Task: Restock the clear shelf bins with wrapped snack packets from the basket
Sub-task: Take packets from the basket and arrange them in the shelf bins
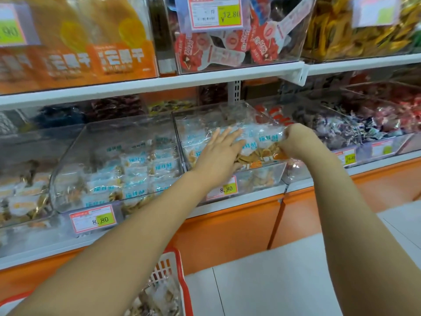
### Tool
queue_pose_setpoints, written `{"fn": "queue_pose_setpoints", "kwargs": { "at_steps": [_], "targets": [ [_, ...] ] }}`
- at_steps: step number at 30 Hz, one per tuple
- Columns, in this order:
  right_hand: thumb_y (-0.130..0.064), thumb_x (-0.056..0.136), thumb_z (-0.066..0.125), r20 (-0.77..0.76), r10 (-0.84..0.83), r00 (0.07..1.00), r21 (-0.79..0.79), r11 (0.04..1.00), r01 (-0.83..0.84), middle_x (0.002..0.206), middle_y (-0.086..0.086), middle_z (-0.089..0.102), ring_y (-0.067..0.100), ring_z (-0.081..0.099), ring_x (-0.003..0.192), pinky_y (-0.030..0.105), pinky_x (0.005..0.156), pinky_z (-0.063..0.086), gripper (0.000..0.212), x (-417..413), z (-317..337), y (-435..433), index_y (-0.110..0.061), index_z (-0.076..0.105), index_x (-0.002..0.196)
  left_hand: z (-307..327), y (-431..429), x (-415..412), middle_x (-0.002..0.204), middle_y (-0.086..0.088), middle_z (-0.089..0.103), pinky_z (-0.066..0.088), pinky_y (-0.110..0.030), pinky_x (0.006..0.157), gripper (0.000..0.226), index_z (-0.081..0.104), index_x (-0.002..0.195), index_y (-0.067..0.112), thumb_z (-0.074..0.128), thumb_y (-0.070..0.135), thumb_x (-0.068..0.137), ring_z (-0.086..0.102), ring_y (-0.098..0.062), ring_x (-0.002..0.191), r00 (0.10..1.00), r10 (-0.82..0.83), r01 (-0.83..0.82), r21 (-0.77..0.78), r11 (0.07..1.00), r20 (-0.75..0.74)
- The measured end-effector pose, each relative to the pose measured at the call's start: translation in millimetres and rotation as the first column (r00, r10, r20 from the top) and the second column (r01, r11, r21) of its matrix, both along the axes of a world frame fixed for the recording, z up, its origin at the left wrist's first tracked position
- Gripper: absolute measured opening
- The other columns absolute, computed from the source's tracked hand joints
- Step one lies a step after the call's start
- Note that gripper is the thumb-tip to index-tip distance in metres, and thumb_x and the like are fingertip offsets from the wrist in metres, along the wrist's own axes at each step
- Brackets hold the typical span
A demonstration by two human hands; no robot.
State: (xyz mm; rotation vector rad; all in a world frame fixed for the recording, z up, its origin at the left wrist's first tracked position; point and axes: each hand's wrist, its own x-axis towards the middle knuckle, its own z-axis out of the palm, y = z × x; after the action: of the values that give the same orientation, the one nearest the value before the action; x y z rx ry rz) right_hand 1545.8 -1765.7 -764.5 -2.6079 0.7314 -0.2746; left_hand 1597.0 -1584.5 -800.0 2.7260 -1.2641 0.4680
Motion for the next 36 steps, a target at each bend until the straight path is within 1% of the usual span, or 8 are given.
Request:
{"fn": "queue_pose_setpoints", "kwargs": {
  "at_steps": [7,16,20,23,25,27,32,36],
  "targets": [
    [0.012,0.078,0.064,0.423,-0.117,0.899,-0.082,0.983,0.167,0.128,0.019,0.038,0.035,0.055,0.092,0.034,0.071,0.04,0.055,6,-23,29,-0.006,0.042,0.124,3,-18,-9,0.161,-0.005,0.004,-0.009,-0.035,0.117,0.062,0.019,0.151,0.014,0.045,0.012,0.095,-0.004,-0.022,0.148,0.997,-0.077,0.077,0.048,0.996,-0.014],
    [-0.003,0.091,0.052,0.319,0.03,0.947,0.087,0.994,-0.061,0.157,0.023,-0.012,0.042,0.041,0.129,0.038,0.096,0.043,0.072,21,-55,60,-0.012,0.015,0.152,-8,-15,-8,0.161,-0.006,-0.001,-0.013,-0.031,0.115,0.062,0.009,0.152,0.008,0.039,0.018,0.099,-0.009,-0.02,0.148,1.0,-0.001,0.002,0.03,1.0,-0.011],
    [0.002,0.089,0.049,0.537,-0.01,0.843,-0.015,1.0,0.022,0.15,0.024,0.024,0.039,0.039,0.127,0.045,0.099,0.042,0.047,-1,-63,69,-0.002,0.042,0.135,-3,10,-21,0.161,-0.002,0.005,-0.007,-0.024,0.115,0.056,0.017,0.152,0.012,0.04,0.019,0.101,-0.003,-0.016,0.148,0.987,-0.105,0.09,-0.125,0.988,-0.122],
    [-0.013,0.092,0.054,0.693,0.164,0.702,-0.23,0.973,-0.001,0.096,0.014,0.053,0.027,0.051,0.084,0.038,0.066,0.044,0.012,-29,-70,93,-0.002,0.055,0.093,-2,55,-56,0.144,-0.003,0.046,0.025,-0.026,0.111,0.039,0.049,0.137,0.015,0.045,0.024,0.099,0.038,-0.017,0.135,0.971,-0.125,0.033,-0.402,0.915,-0.205],
    [-0.026,0.095,0.053,0.627,0.3,0.719,-0.254,0.951,-0.175,0.071,0.006,0.048,0.02,0.042,0.06,0.029,0.048,0.028,0.028,-46,-81,124,-0.009,0.048,0.074,-15,98,-81,0.089,0.002,0.065,0.048,-0.033,0.078,0.02,0.065,0.094,0.019,0.048,0.029,0.097,0.06,-0.015,0.086,0.966,-0.081,-0.057,-0.507,0.86,-0.245],
    [-0.03,0.096,0.051,0.485,0.399,0.779,-0.253,0.916,-0.312,0.061,0.005,0.047,0.02,0.038,0.053,0.027,0.044,0.018,0.035,-61,-98,160,-0.013,0.042,0.067,-36,143,-102,0.057,0.007,0.048,0.038,-0.032,0.056,0.035,0.05,0.065,0.021,0.047,0.034,0.097,0.048,-0.013,0.057,0.943,0.037,-0.208,-0.499,0.841,-0.331],
    [-0.032,0.099,0.045,-0.006,0.584,0.812,-0.013,0.812,-0.584,0.062,-0.001,0.041,0.021,0.045,0.061,0.03,0.056,0.031,0.036,-91,-166,238,-0.015,0.041,0.066,-113,262,-133,0.048,-0.002,0.041,0.038,-0.035,0.056,0.047,0.04,0.054,0.017,0.052,0.034,0.096,0.046,-0.022,0.05,0.753,0.307,-0.55,-0.3,0.78,-0.582],
    [-0.026,0.097,0.049,-0.164,0.601,0.782,0.274,0.789,-0.55,0.102,0.011,0.065,0.025,0.062,0.092,0.032,0.076,0.049,0.026,-98,-220,282,-0.005,0.061,0.107,-170,334,-152,0.064,0.001,0.057,0.036,-0.027,0.058,0.029,0.056,0.069,0.019,0.054,0.028,0.096,0.059,-0.019,0.066,0.565,0.489,-0.678,-0.035,0.735,-0.665]
  ]
}}
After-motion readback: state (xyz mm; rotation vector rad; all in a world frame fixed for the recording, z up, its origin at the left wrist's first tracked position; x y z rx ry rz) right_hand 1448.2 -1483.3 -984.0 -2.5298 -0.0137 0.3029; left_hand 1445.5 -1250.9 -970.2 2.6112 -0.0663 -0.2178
